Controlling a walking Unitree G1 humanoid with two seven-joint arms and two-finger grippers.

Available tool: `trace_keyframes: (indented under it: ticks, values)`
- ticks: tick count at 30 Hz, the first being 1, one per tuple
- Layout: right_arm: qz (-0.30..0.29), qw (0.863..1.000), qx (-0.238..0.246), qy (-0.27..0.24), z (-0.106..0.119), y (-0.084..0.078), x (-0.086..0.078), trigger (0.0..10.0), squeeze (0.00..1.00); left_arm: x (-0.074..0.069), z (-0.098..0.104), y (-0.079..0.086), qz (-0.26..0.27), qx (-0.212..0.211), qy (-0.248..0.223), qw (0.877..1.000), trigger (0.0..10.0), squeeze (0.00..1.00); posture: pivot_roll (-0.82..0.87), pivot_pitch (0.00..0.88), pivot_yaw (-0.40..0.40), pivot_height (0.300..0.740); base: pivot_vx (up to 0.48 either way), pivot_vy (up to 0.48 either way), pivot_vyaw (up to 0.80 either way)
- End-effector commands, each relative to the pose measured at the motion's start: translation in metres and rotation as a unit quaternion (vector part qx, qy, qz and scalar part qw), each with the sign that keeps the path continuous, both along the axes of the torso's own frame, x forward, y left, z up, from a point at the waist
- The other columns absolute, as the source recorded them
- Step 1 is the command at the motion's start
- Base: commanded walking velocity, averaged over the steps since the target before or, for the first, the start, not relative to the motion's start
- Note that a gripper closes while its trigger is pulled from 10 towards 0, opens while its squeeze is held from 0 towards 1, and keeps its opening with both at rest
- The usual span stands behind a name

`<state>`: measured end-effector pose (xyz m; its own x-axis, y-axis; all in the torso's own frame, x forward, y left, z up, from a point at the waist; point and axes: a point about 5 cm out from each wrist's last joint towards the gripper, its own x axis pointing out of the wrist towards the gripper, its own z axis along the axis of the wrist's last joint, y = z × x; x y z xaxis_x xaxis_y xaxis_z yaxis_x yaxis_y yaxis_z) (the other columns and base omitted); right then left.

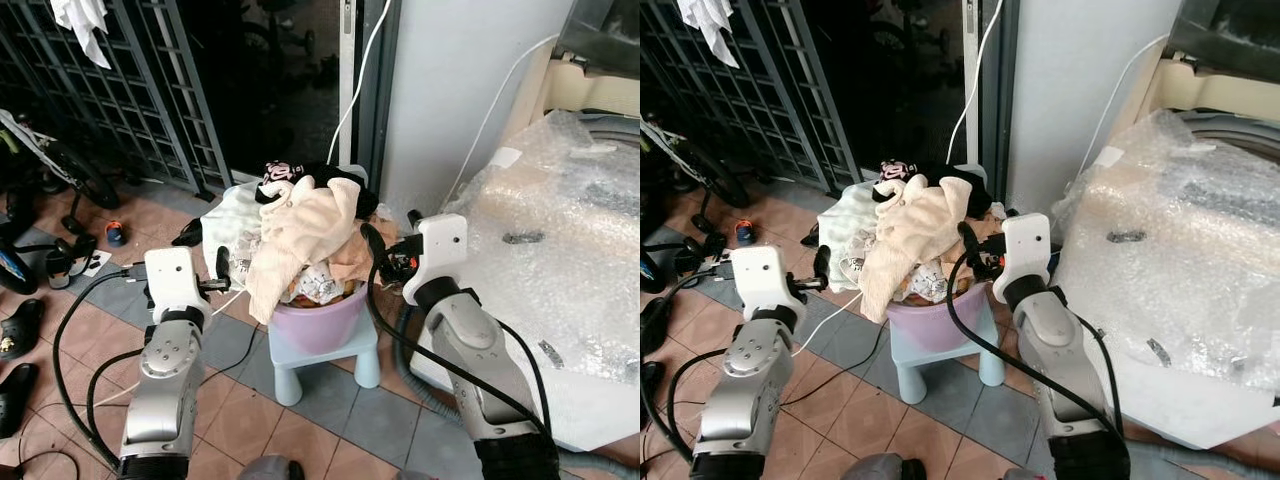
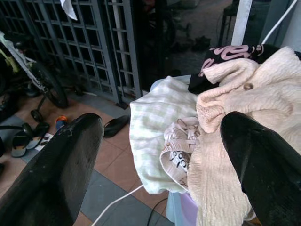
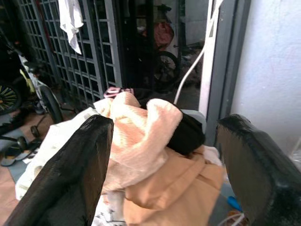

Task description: Clothes washing

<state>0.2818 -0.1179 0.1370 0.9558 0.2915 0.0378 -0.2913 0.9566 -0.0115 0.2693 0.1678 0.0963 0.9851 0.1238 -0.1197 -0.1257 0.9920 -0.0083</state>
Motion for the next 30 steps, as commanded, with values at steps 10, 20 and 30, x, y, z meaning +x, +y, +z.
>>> trace_keyframes:
  ticks: [10,20,30]
  values:
    - [0.001,1.000,0.000,0.006,-0.0011,0.0018,0.0004,10.0,0.00,0.0015,0.0007,0.0032,0.006,0.006,-0.002,1.000,10.0,0.00,-0.04,0.029,0.079,0.740,0.000,0.000,0.00]
    - [0.001,1.000,0.000,0.006,-0.0011,0.0018,0.0004,10.0,0.00,0.0015,0.0007,0.0032,0.006,0.006,-0.002,1.000,10.0,0.00,-0.04,0.029,0.079,0.740,0.000,0.000,0.00]
    - [0.001,1.000,0.000,0.006,-0.0011,0.0018,0.0004,10.0,0.00,0.0015,0.0007,0.0032,0.006,0.006,-0.002,1.000,10.0,0.00,-0.04,0.029,0.079,0.740,0.000,0.000,0.00]
